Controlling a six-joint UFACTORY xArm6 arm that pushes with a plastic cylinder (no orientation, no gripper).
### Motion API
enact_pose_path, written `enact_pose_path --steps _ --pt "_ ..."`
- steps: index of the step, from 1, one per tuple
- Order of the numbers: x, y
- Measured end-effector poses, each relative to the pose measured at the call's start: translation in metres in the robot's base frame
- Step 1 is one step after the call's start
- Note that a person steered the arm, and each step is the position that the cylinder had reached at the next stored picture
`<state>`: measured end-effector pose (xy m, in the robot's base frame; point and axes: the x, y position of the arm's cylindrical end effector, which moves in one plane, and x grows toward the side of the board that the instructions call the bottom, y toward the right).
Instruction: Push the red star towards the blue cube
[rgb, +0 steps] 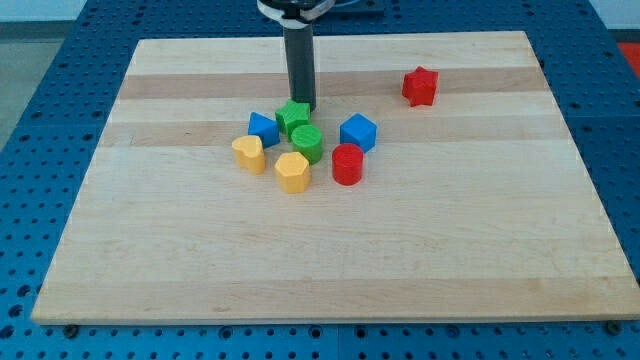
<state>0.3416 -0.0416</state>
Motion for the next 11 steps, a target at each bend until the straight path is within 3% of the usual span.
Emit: enact_pose_path --steps 1,2,4,6,11 --pt "-0.006 0.003" --pt "-0.041 0.027" --pt "-0.088 0.108" --pt "-0.085 0.180" --pt "-0.013 0.176"
